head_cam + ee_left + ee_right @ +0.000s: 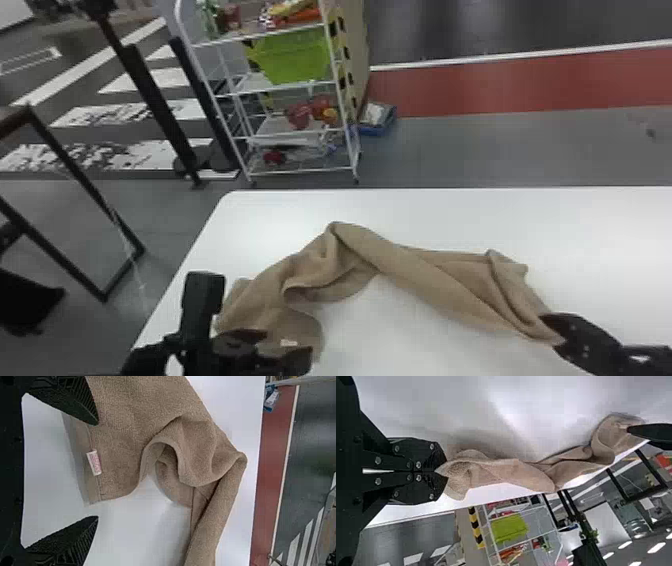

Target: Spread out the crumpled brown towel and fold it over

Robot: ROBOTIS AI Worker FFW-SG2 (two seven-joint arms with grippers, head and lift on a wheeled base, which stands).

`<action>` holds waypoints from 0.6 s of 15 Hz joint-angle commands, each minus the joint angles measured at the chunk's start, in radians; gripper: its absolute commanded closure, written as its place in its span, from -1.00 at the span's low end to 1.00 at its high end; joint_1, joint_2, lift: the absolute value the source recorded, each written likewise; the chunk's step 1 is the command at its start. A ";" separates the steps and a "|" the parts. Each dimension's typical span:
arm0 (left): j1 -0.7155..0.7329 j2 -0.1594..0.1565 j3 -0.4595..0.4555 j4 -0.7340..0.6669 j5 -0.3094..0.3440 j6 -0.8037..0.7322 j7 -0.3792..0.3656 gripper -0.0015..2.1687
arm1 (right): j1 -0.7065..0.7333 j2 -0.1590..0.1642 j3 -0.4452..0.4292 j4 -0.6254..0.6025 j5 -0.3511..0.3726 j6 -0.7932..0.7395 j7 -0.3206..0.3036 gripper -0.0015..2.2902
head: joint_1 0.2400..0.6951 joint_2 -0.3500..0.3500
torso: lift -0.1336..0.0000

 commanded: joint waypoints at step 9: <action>0.100 -0.003 -0.161 -0.054 -0.064 -0.156 0.177 -0.96 | 0.006 0.005 -0.015 -0.008 -0.025 0.001 0.004 0.83 | 1.00 0.56 | -0.83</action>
